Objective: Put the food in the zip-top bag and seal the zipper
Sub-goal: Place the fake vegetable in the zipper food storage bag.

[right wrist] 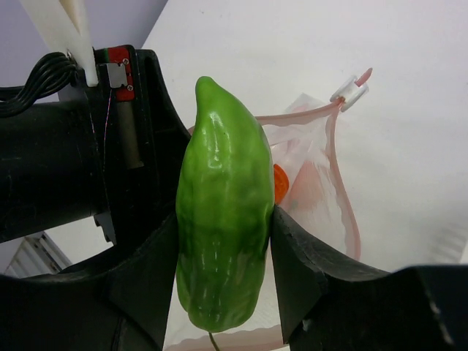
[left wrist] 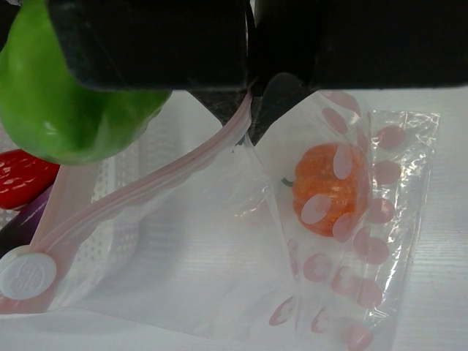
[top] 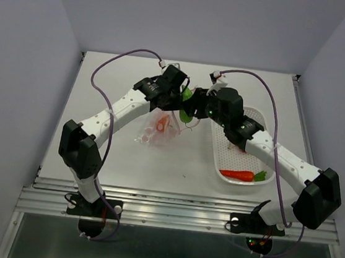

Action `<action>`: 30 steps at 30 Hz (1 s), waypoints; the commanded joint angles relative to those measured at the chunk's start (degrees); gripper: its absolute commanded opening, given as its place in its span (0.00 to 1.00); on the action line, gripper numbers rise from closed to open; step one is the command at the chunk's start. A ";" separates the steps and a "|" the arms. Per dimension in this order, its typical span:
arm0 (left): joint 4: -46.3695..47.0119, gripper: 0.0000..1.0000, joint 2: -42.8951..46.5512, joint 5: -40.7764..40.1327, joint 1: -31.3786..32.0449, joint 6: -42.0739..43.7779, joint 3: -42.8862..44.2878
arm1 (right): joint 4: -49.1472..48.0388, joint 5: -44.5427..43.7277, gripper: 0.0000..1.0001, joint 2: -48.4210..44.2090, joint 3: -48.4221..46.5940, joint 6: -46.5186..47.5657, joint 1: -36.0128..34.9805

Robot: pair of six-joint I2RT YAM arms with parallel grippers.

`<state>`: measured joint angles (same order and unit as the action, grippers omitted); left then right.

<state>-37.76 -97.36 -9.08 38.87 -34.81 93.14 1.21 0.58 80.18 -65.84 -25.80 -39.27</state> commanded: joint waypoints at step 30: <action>-0.47 0.00 1.39 -1.55 -0.02 -1.49 3.97 | 1.07 -15.52 1.00 1.12 -2.18 -3.82 -4.42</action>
<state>-38.83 -97.32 -9.80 38.85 -36.05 93.91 1.76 -13.39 81.38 -64.82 -28.99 -42.78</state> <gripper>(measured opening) 0.097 0.964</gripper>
